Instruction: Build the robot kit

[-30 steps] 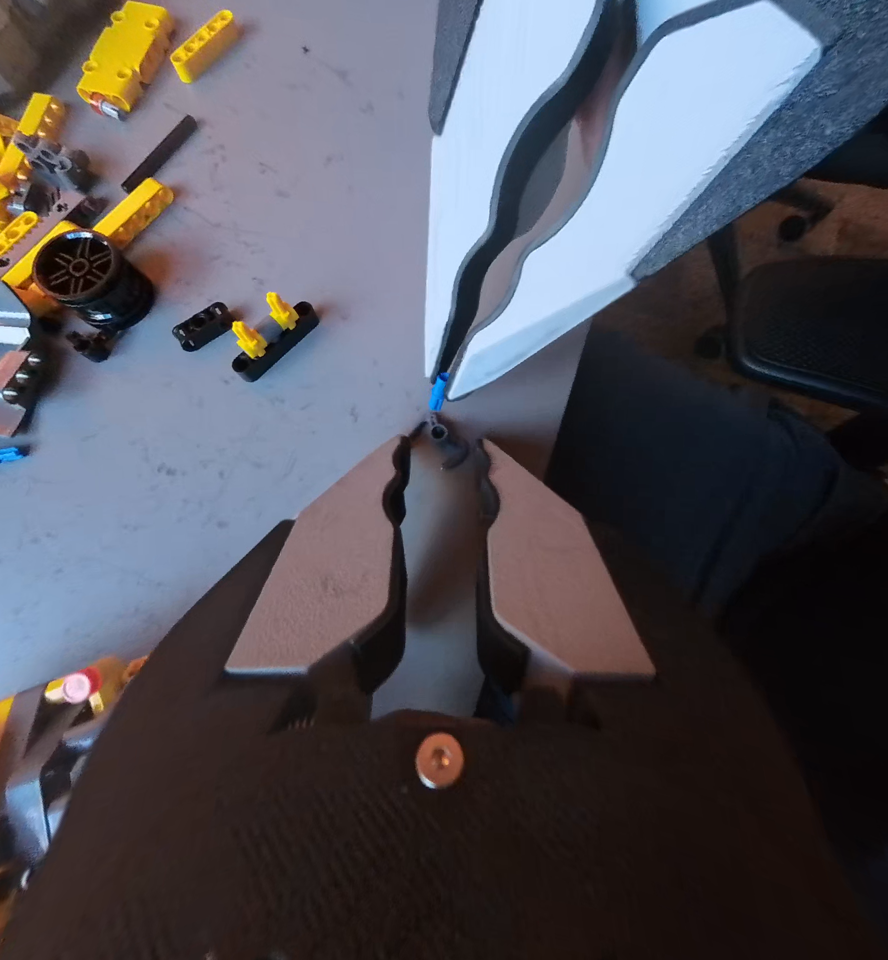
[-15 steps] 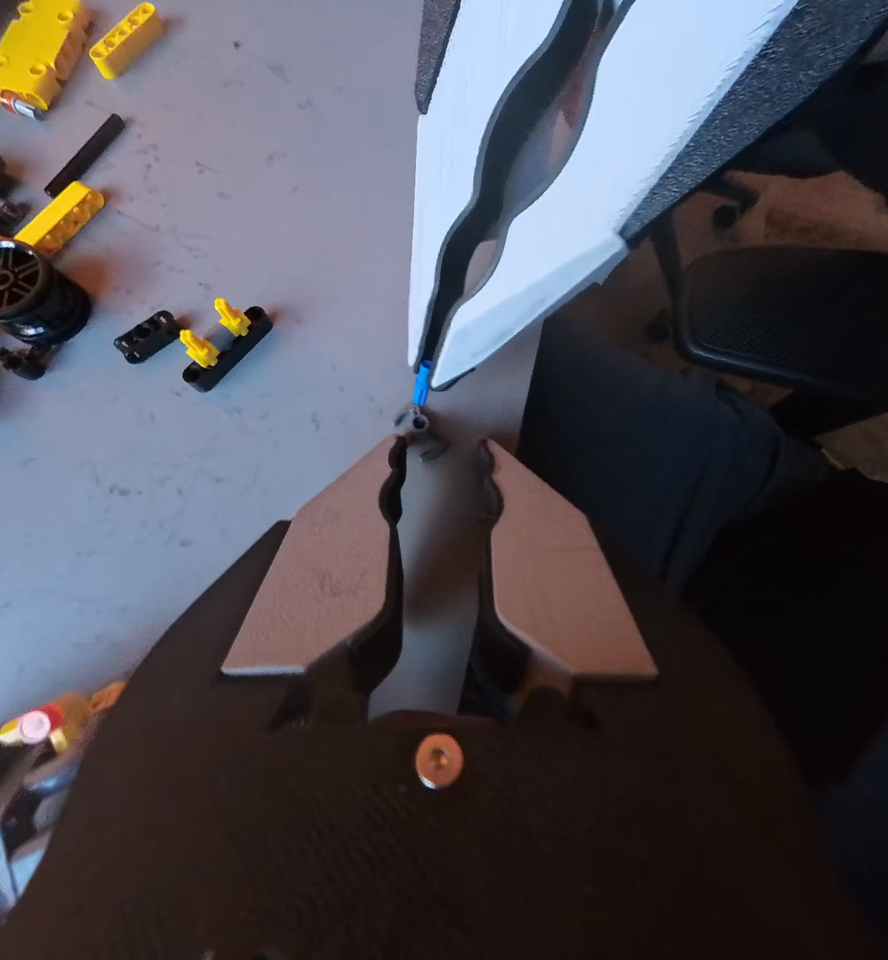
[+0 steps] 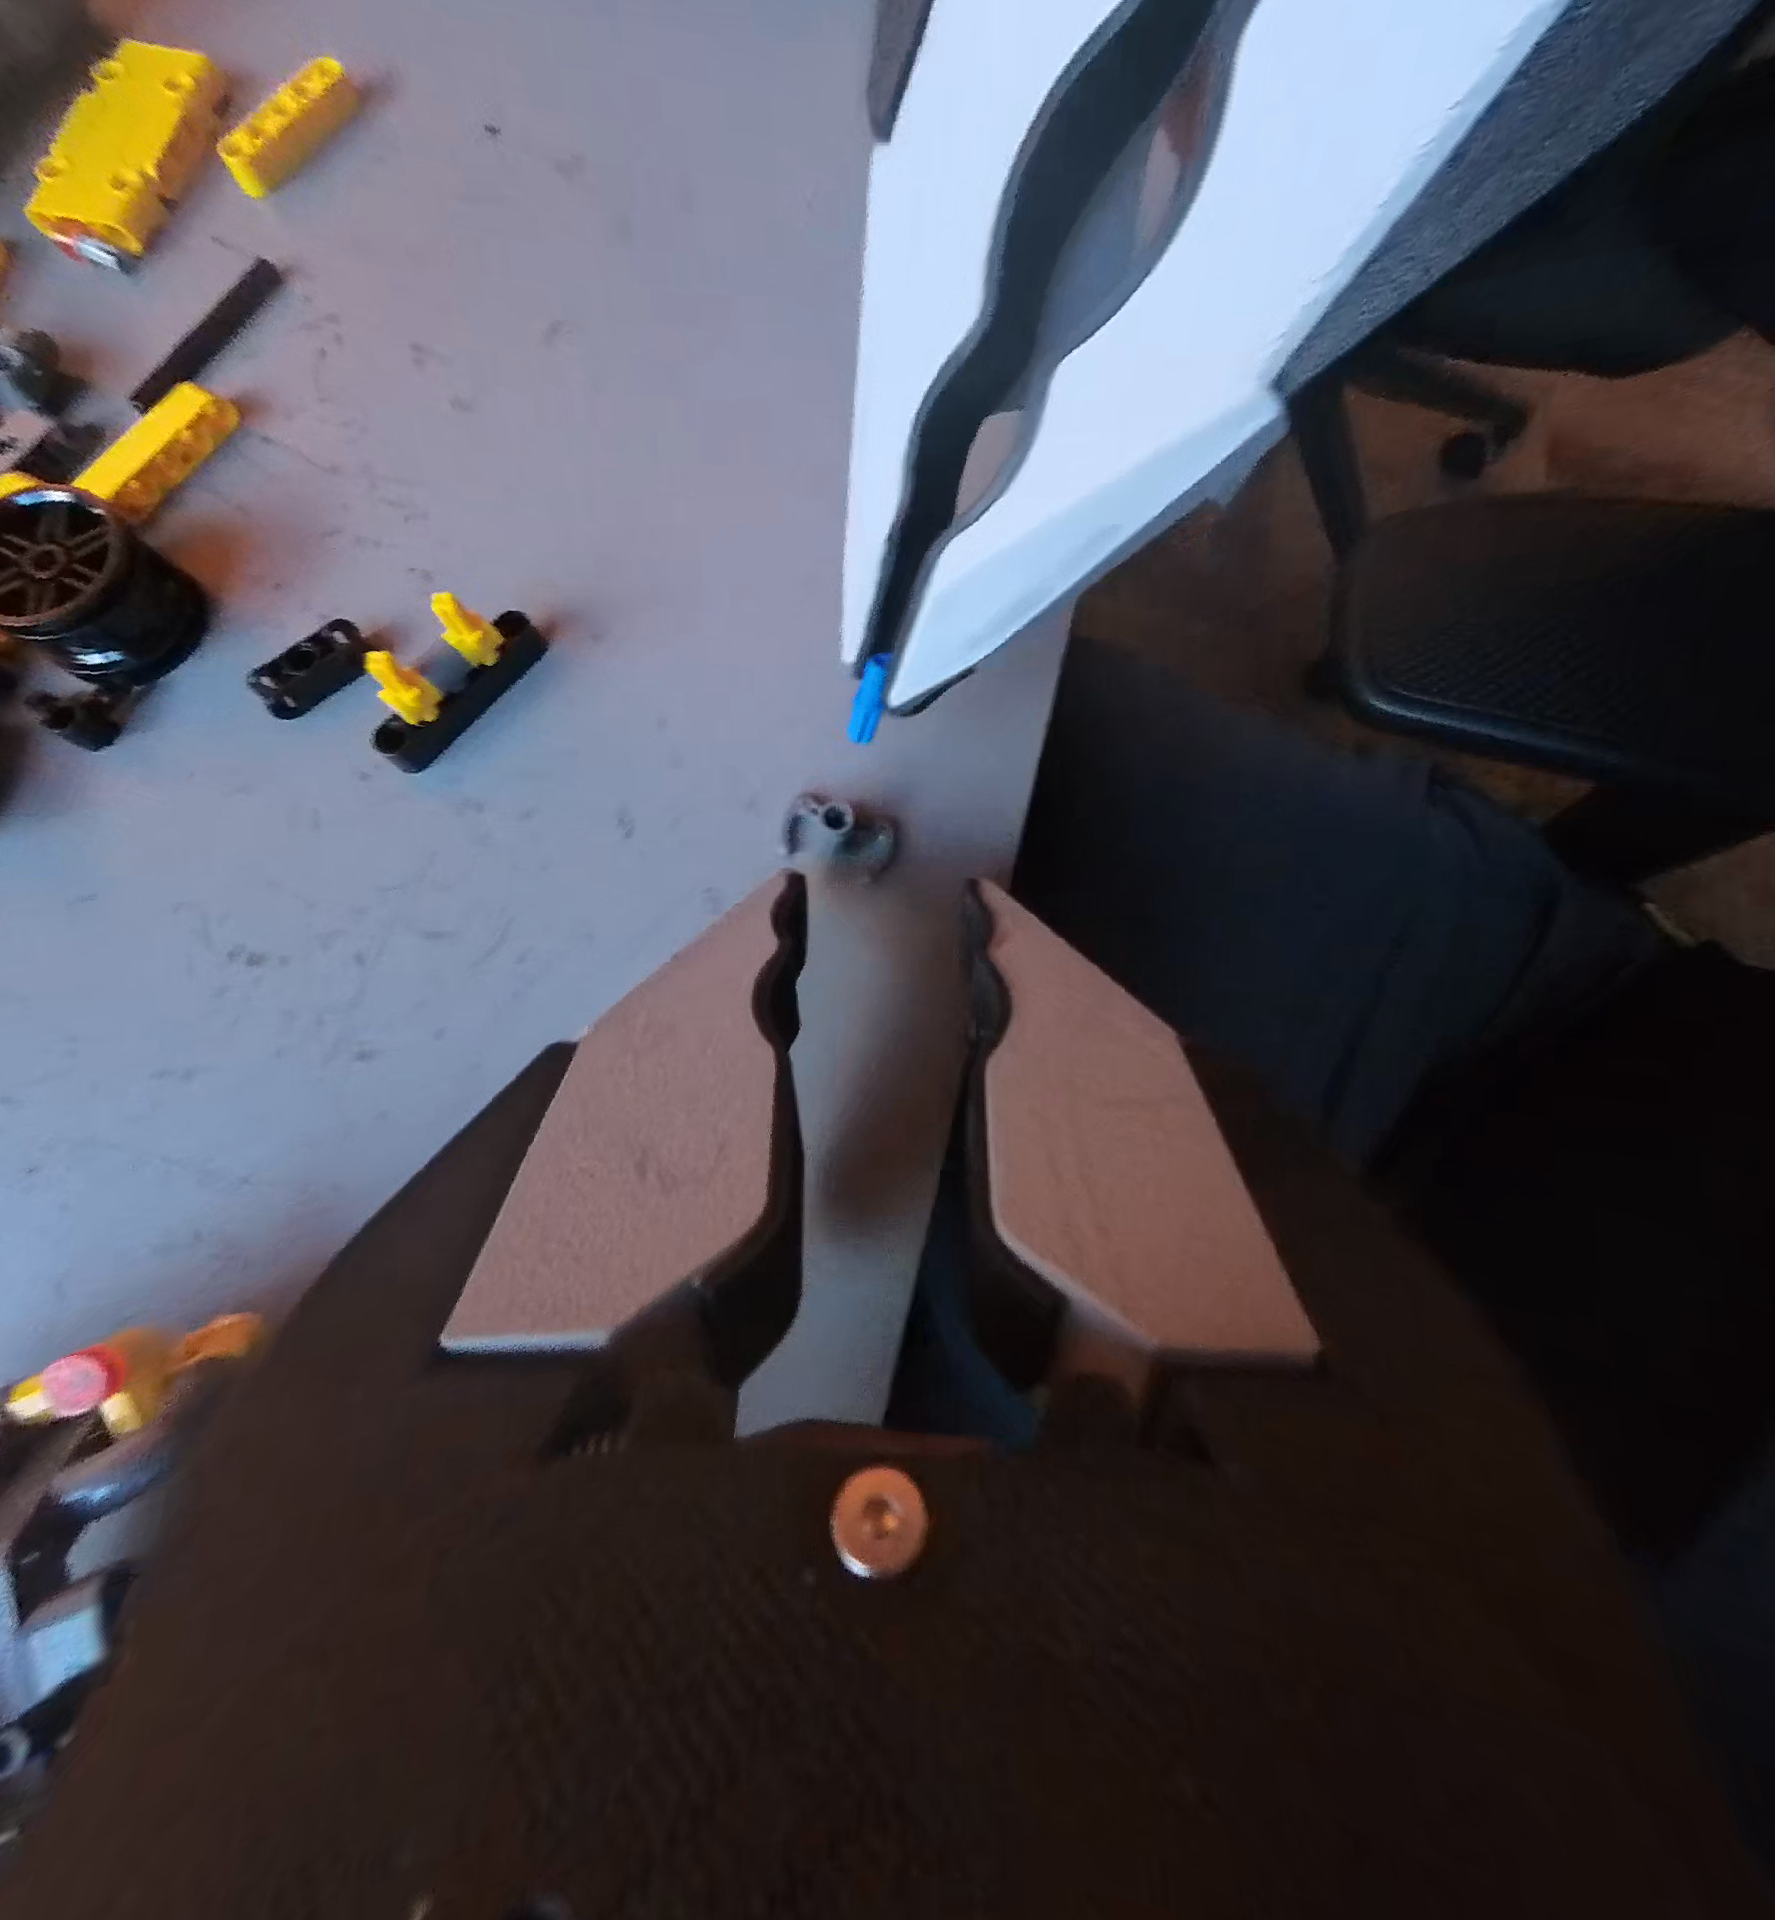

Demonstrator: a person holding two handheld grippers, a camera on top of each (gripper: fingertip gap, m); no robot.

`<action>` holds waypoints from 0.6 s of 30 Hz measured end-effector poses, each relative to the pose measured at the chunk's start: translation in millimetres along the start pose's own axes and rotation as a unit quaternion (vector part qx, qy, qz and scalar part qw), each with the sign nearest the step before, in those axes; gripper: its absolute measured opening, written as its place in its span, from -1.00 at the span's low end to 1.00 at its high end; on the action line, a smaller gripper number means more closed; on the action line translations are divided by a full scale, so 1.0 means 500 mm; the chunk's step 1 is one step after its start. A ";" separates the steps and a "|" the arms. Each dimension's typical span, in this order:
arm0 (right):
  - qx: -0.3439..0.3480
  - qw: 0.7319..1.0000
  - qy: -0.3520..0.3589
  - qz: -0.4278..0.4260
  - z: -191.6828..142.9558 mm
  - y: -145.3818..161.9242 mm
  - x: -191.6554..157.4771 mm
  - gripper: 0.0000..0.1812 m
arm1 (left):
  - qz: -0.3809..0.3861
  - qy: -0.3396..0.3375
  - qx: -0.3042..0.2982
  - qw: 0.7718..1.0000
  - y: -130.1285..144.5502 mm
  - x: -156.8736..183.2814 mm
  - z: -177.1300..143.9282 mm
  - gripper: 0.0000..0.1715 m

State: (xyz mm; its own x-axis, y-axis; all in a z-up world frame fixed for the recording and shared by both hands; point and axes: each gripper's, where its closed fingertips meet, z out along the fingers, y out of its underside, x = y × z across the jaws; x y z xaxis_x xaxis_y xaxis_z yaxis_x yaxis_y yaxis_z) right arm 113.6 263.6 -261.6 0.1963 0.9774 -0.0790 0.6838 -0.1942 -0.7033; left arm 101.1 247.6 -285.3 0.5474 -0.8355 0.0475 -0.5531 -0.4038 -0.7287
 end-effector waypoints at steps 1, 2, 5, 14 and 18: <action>0.001 1.000 -0.003 -0.003 -0.003 -0.001 0.000 -0.97 | 0.004 -0.007 -0.003 1.000 0.000 -0.009 -0.003 -0.70; 0.003 1.000 -0.008 -0.008 -0.006 -0.003 -0.001 -0.97 | 0.012 -0.016 -0.009 1.000 0.000 -0.019 -0.005 -0.70; 0.007 1.000 -0.019 -0.022 -0.008 -0.007 -0.004 -0.97 | 0.049 -0.025 -0.028 0.998 -0.008 -0.035 -0.004 -0.69; 0.017 0.999 -0.044 -0.025 0.001 -0.010 0.001 -0.97 | 0.108 0.010 -0.040 0.993 -0.010 -0.016 0.018 -0.84; 0.006 0.998 -0.052 -0.038 0.013 -0.006 0.000 -0.97 | 0.112 0.006 -0.040 0.993 -0.010 -0.021 0.023 -0.84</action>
State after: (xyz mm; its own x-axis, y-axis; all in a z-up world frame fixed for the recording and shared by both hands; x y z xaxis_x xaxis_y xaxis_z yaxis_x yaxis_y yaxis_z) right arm 107.1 264.8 -263.9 0.0705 0.9927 -0.0974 0.6848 -0.1192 -0.7189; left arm 105.4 262.4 -290.1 0.3981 -0.9118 -0.1008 -0.7085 -0.2358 -0.6651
